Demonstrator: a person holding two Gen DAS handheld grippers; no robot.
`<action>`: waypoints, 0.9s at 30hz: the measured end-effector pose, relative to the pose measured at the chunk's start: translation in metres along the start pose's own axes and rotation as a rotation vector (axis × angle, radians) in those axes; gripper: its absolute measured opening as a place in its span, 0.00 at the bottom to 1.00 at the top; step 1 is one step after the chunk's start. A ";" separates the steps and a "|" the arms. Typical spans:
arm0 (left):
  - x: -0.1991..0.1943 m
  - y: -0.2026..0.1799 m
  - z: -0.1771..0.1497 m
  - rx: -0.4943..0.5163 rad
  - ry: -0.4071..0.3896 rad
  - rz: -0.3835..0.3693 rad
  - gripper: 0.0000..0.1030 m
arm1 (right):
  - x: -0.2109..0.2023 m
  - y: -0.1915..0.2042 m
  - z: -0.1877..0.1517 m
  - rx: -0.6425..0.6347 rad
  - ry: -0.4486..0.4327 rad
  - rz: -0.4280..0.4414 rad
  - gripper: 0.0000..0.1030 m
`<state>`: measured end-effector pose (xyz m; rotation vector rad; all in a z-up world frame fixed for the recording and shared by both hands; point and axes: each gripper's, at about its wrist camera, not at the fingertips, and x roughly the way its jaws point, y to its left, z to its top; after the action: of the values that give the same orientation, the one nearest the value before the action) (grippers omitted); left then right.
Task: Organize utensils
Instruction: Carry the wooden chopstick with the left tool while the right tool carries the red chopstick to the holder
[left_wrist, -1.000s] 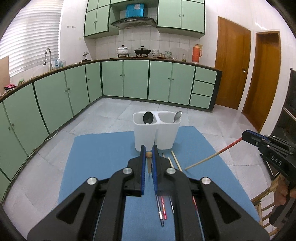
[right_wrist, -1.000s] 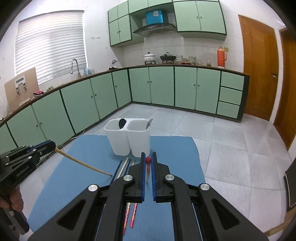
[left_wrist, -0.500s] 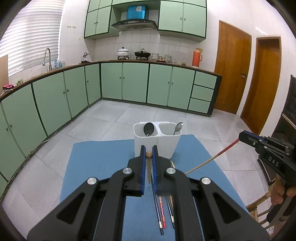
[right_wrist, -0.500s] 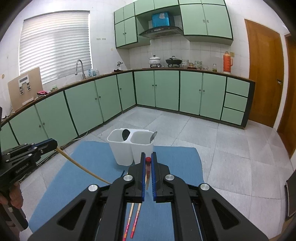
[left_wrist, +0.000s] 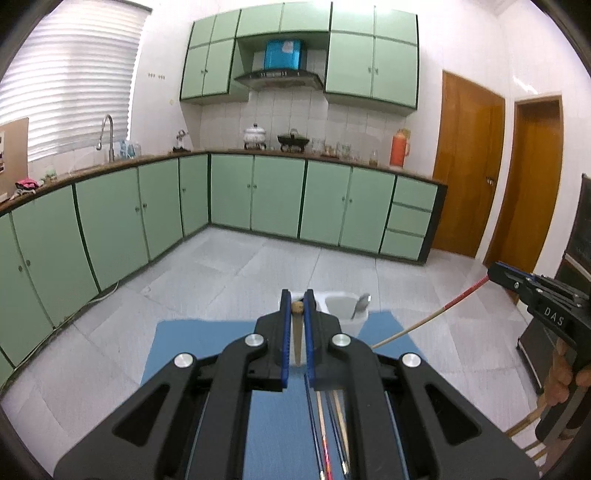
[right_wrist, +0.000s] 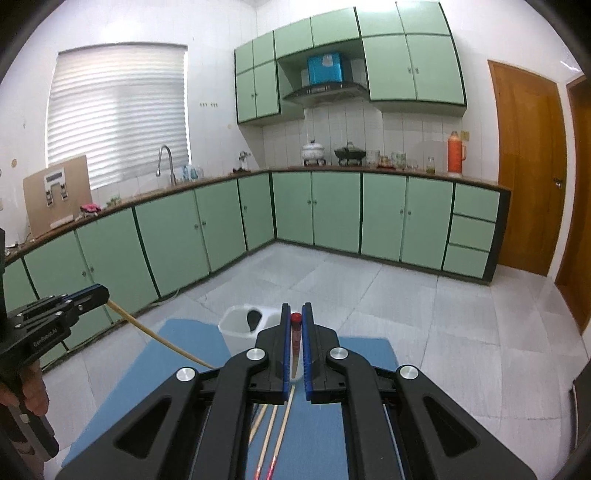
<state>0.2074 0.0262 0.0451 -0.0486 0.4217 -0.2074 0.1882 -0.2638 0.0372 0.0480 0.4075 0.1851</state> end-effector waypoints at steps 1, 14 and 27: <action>-0.001 0.000 0.006 -0.004 -0.016 0.000 0.06 | 0.000 0.001 0.005 -0.002 -0.011 0.000 0.05; 0.048 -0.011 0.047 -0.026 -0.109 0.027 0.06 | 0.049 0.011 0.049 -0.005 -0.062 0.001 0.05; 0.154 -0.005 0.028 -0.024 0.058 0.040 0.06 | 0.151 0.011 0.024 -0.005 0.095 -0.001 0.05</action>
<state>0.3556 -0.0113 0.0095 -0.0579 0.4826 -0.1644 0.3323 -0.2244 0.0015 0.0338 0.5016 0.1878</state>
